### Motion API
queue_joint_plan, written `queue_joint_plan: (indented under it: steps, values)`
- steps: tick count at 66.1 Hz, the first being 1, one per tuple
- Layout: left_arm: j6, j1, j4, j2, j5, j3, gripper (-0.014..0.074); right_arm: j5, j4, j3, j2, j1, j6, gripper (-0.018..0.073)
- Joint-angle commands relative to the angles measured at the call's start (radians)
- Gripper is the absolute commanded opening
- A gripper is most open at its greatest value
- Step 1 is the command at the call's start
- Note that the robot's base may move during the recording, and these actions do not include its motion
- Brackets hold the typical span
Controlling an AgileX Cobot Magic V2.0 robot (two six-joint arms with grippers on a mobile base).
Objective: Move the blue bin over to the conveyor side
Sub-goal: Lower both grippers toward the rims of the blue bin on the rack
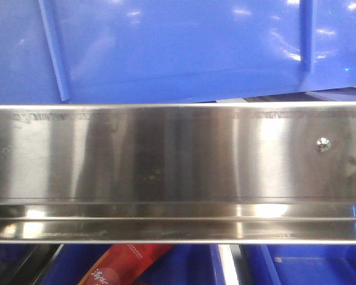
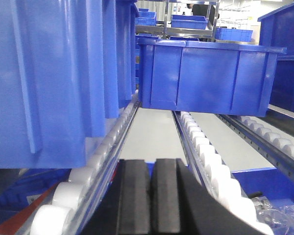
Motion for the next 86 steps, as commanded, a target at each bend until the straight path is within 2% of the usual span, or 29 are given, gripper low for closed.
queue_joint_plan:
  steps: [1, 41, 47, 53, 55, 58, 61, 68, 76, 86]
  values:
    - [-0.007, 0.004, -0.005, -0.004, -0.011, -0.003, -0.0009, -0.013, -0.005, -0.001, -0.003, 0.000, -0.003, -0.0080]
    - [0.000, 0.003, 0.007, -0.004, -0.028, -0.003, -0.0009, -0.013, -0.005, -0.001, -0.003, 0.000, -0.003, -0.0080]
    - [0.000, 0.003, 0.002, -0.004, -0.024, -0.003, -0.0009, -0.040, -0.007, -0.001, -0.003, 0.000, -0.003, -0.0080]
    - [0.000, 0.003, 0.002, -0.004, 0.011, -0.046, -0.0009, -0.200, 0.033, -0.001, -0.003, 0.000, 0.014, -0.0080]
    - [0.000, 0.003, 0.004, -0.004, 0.031, -0.080, -0.0009, -0.202, 0.046, -0.008, -0.003, 0.000, 0.018, -0.0080]
    - [0.000, 0.003, 0.006, -0.004, 0.080, -0.136, -0.0009, -0.122, 0.067, -0.076, -0.003, 0.000, 0.018, -0.0080]
    - [0.000, 0.003, 0.006, -0.004, 0.158, -0.201, -0.0009, 0.058, 0.066, -0.178, -0.003, 0.000, 0.018, -0.0080]
    - [0.000, 0.003, 0.006, 0.007, 0.343, -0.349, -0.0009, 0.363, 0.066, -0.366, 0.001, 0.000, 0.018, -0.0080]
    - [0.000, 0.003, 0.006, 0.105, 0.521, -0.513, -0.0009, 0.552, 0.066, -0.565, 0.116, 0.000, 0.018, -0.0080]
    - [0.000, 0.003, 0.001, 0.314, 0.817, -0.733, -0.0009, 0.754, 0.072, -0.803, 0.343, 0.000, 0.018, -0.0080]
